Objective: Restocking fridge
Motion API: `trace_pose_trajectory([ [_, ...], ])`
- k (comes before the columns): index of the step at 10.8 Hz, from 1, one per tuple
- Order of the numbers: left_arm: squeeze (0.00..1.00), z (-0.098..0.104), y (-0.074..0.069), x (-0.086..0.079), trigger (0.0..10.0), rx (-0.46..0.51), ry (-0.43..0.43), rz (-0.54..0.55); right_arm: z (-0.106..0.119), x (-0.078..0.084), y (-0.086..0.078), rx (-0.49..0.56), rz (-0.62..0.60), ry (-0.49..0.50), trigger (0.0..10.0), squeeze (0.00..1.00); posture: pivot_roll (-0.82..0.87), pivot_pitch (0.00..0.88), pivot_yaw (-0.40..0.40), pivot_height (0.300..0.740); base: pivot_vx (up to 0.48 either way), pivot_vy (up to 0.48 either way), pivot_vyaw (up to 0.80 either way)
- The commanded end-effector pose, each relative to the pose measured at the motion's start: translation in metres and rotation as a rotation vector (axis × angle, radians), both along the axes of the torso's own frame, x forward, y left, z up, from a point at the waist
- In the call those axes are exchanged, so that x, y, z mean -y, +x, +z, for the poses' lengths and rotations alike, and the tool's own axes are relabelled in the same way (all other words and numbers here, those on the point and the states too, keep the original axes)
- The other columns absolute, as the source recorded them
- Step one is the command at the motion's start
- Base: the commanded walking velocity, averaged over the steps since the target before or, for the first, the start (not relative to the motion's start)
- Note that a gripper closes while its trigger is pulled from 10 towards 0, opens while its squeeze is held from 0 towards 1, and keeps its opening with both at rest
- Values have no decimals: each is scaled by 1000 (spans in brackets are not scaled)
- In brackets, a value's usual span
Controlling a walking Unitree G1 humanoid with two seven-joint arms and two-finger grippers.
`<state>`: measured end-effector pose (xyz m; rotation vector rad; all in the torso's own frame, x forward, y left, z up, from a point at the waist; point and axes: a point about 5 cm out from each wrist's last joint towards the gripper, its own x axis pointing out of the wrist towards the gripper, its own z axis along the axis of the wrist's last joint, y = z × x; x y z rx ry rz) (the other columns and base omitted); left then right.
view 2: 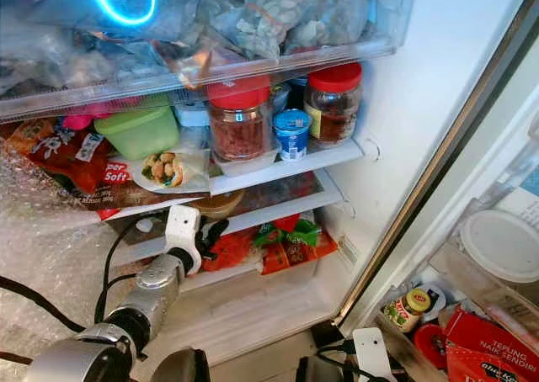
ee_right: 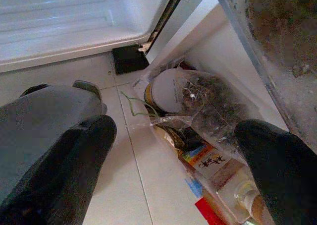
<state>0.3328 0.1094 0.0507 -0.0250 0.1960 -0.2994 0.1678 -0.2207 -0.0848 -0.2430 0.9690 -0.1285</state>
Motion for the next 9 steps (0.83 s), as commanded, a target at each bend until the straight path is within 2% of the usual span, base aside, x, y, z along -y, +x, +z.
trace_pose_trajectory([
  [1,0,4,3,-9,10000,29,-17,35,-2,0,-4,-10,2,0,10000,0,-90,30,-1,651,0,0,0],
  [5,0,-15,-27,-27,10000,96,-17,49,-1,0,-3,-11,9,5,10000,0,-68,44,-3,651,0,0,0],
  [9,0,-10,-46,-32,10000,196,-22,61,-2,0,-4,-18,11,6,10000,0,-63,44,2,651,0,0,0],
])
